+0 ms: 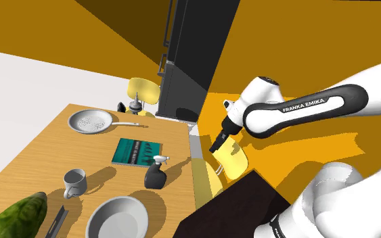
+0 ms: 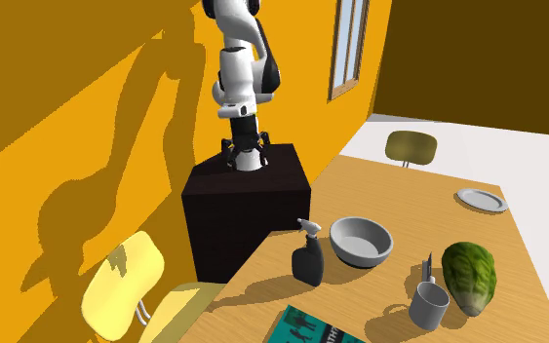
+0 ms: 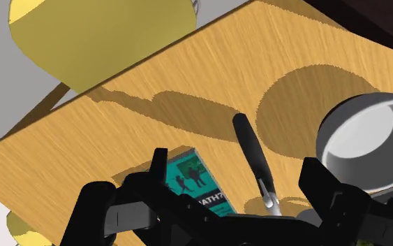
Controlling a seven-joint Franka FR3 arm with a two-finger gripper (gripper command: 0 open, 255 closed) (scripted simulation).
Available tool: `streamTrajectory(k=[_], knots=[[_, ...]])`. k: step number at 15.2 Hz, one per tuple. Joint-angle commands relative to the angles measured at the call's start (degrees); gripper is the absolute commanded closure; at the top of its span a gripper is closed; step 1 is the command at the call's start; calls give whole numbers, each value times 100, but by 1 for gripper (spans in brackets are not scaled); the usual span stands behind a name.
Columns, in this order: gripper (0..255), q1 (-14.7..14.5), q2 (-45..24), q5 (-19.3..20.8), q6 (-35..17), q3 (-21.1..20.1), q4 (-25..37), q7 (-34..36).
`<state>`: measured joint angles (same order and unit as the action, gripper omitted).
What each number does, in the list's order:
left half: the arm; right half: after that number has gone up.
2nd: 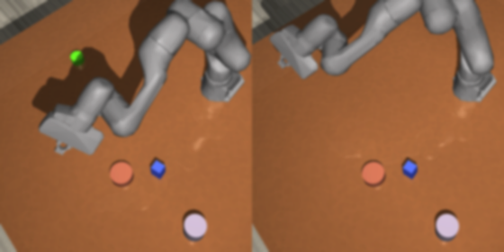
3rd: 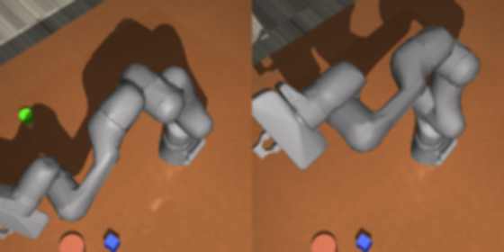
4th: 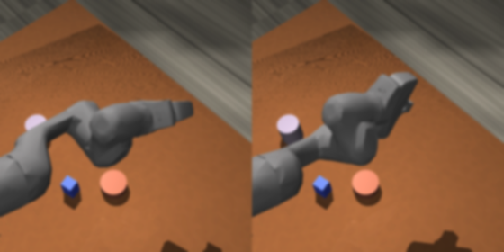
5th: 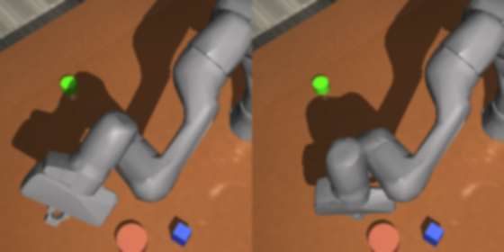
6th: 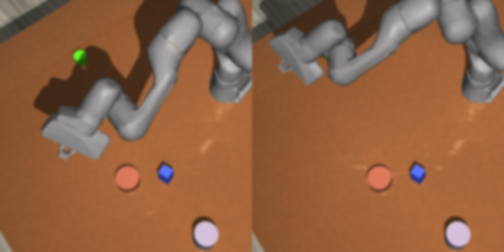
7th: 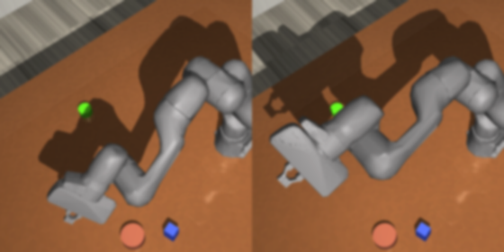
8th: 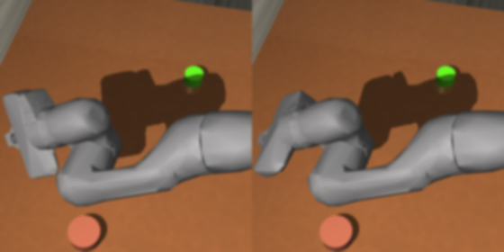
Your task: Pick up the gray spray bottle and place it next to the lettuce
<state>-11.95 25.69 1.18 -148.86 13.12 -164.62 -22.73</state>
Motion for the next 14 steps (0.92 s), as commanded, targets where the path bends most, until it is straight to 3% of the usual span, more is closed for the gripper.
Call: streamTrajectory(k=[1,3,4,5,6,7,8,9,10,12,14], knots=[[0,-415,-568,-353,-785,321,-39,-559],[0,-1115,-1136,-1056,-1436,831,12,-1366],[0,-1642,-1426,-1643,-1723,1201,75,-1947],[0,-2341,-1727,-2509,-1960,1682,181,-2743],[0,-3186,-2060,-3771,-2095,2243,363,-3851],[0,-3887,-2464,-5324,-2052,2656,644,-5205],[0,-4231,-2897,-6662,-1862,2817,948,-6408],[0,-4042,-3265,-7590,-1670,2533,1205,-7295],[0,-3719,-3565,-8257,-1521,2154,1427,-7985],[0,-3452,-4116,-9259,-1198,1816,1822,-9075],[0,-3332,-4616,-9973,-866,1643,2172,-9897]])
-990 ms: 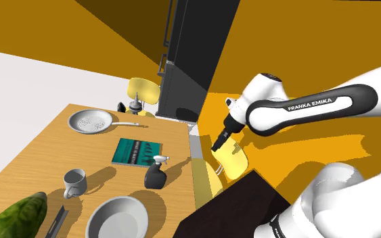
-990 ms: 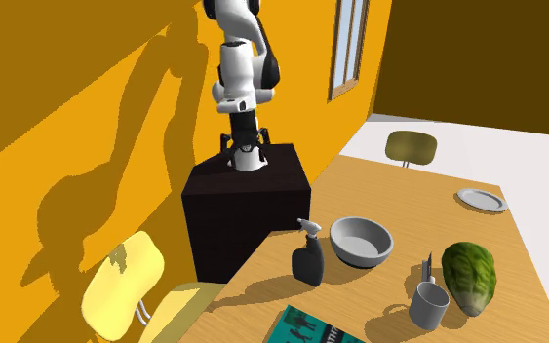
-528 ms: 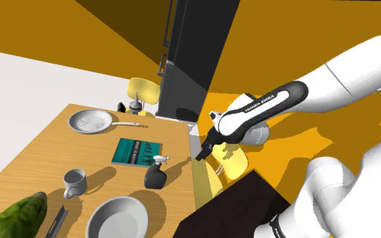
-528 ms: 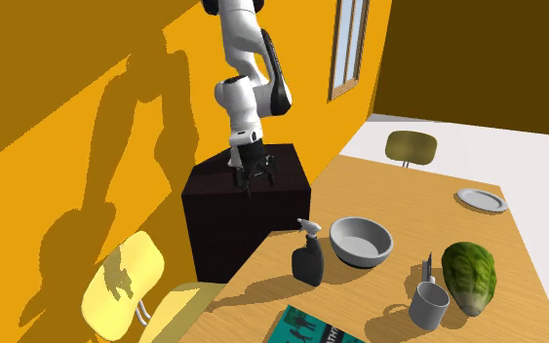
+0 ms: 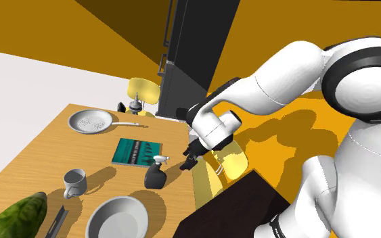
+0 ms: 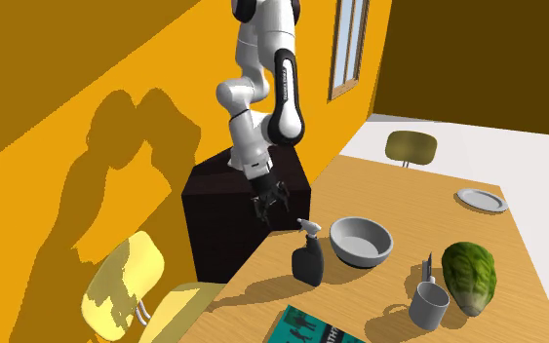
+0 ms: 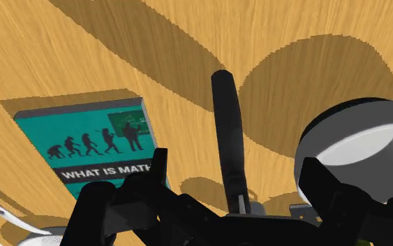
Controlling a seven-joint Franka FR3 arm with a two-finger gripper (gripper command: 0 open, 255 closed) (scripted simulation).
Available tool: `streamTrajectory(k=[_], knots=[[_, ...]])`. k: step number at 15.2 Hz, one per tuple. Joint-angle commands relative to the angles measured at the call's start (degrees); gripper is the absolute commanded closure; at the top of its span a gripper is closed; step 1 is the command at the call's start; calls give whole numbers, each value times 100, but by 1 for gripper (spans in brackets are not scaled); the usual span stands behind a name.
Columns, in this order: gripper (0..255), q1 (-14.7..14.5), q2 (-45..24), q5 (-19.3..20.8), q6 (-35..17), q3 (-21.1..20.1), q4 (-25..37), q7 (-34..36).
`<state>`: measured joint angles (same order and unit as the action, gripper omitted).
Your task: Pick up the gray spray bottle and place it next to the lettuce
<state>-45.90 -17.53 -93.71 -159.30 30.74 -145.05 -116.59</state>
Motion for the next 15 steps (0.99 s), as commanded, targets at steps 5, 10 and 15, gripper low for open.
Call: streamTrajectory(k=[5,10,15], knots=[[0,205,-1397,-1597,950,-409,1018,-1908],[0,245,-2015,-2018,1218,-578,1507,-2305],[0,257,-2427,-2244,1254,-687,1848,-2348]])
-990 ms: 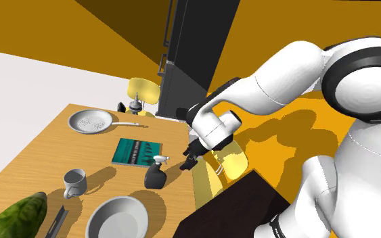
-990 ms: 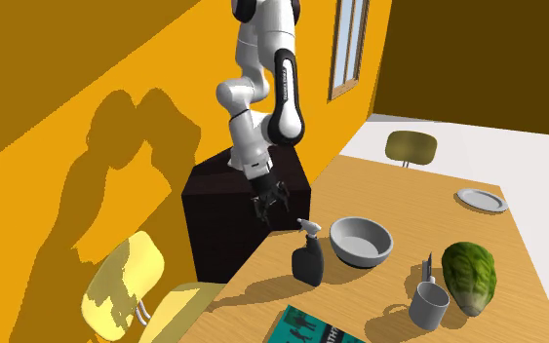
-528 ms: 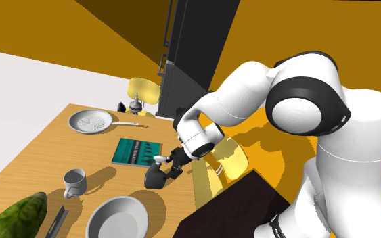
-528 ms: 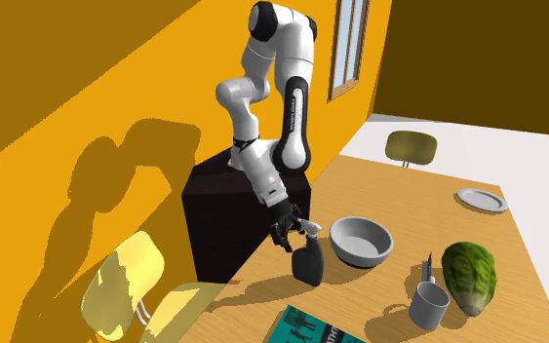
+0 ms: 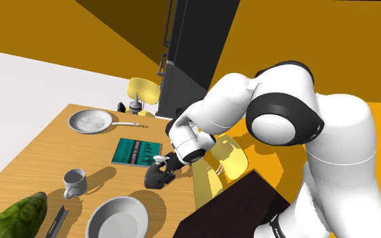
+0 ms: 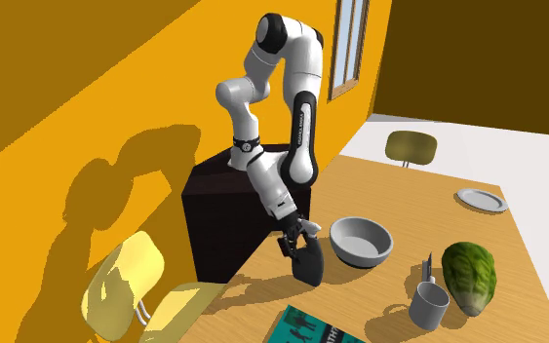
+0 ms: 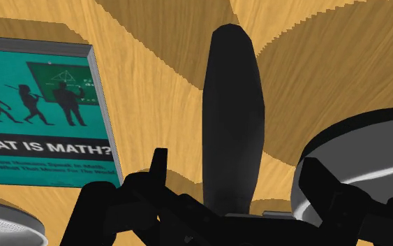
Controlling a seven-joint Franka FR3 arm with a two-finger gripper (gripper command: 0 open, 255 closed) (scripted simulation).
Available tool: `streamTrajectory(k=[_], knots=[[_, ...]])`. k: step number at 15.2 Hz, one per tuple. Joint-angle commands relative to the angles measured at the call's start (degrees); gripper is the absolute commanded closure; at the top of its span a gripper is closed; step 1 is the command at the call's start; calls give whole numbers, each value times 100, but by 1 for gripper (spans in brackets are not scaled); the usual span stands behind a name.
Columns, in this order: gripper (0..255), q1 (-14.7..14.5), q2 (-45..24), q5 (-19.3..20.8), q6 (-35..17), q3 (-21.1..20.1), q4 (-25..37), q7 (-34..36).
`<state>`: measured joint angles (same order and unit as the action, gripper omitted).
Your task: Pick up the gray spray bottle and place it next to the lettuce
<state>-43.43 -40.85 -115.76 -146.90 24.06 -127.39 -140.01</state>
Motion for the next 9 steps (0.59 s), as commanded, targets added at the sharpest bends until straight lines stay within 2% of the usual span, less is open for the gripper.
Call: streamTrajectory(k=[1,7,8,9], knots=[[0,10,-95,-40,14,-20,81,-7],[0,10,-93,-38,13,-19,80,-6],[255,10,-93,-38,13,-19,80,-6],[255,10,-93,-38,13,-19,80,-7]])
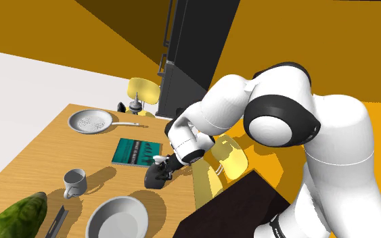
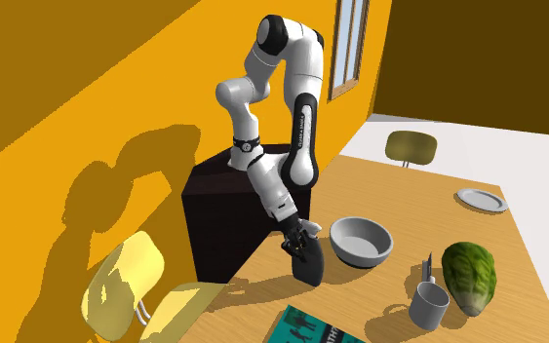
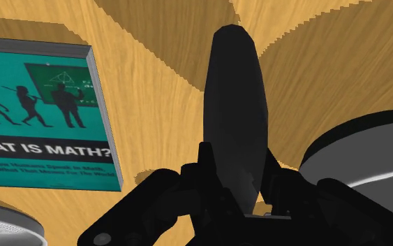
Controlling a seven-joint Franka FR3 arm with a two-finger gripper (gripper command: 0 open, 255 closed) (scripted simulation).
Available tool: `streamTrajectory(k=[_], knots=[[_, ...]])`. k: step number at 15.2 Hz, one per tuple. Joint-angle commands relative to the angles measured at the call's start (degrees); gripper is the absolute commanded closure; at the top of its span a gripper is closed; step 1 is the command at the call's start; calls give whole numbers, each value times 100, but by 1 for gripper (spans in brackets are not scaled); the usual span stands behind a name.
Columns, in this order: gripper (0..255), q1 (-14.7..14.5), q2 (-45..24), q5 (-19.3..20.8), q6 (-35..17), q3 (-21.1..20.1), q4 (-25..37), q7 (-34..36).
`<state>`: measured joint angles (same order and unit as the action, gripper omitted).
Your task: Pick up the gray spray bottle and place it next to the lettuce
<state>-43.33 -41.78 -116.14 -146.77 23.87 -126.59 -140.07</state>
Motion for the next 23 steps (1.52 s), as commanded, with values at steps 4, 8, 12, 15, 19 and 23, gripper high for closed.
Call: streamTrajectory(k=[4,8,12,15,19,23], knots=[[255,0,1,1,0,0,0,1],[255,0,-1,0,0,-1,1,0],[255,-52,350,272,-112,56,-186,204],[255,-92,615,494,-200,100,-320,376],[255,-150,970,817,-321,160,-491,634],[255,-210,1327,1173,-444,223,-653,927]])
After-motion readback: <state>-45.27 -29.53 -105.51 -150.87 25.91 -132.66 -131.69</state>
